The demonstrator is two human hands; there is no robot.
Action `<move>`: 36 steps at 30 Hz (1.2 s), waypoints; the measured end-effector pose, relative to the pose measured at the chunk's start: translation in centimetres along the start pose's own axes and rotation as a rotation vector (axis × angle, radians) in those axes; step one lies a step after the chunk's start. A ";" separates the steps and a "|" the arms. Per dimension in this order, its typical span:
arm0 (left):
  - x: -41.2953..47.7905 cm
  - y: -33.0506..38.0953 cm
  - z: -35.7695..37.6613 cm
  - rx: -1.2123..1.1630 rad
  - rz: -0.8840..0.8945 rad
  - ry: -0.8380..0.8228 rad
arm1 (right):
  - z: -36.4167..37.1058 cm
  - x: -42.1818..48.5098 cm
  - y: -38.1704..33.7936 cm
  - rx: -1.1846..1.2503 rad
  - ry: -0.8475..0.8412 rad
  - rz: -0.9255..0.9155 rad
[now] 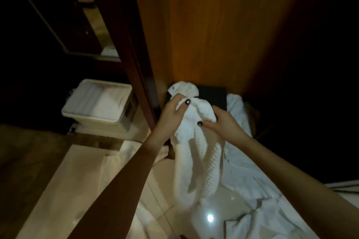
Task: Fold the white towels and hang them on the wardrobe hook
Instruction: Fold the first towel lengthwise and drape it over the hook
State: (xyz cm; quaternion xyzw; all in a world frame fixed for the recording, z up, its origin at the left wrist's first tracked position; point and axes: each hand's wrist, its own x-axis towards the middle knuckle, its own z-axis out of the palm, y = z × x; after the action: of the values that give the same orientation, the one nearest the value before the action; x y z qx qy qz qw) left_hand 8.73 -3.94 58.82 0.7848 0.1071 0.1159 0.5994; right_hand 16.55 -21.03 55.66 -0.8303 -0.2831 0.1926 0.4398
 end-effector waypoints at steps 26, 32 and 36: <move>8.7 42.1 -9.6 0.098 0.355 -0.005 | -34.0 -3.7 -34.1 -0.136 0.603 -0.307; 9.2 45.6 -6.1 0.266 0.489 0.013 | -36.7 -4.4 -33.6 0.137 0.728 -0.244; 8.8 48.2 -1.3 0.198 0.507 -0.057 | -38.3 -5.0 -34.9 0.100 0.753 -0.256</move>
State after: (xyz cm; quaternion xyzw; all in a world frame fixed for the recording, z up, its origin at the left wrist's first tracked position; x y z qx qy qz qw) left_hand 18.09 -12.53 106.20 0.8443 -0.0986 0.2291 0.4743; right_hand 24.05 -32.21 105.99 -0.7784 -0.1935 -0.1678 0.5732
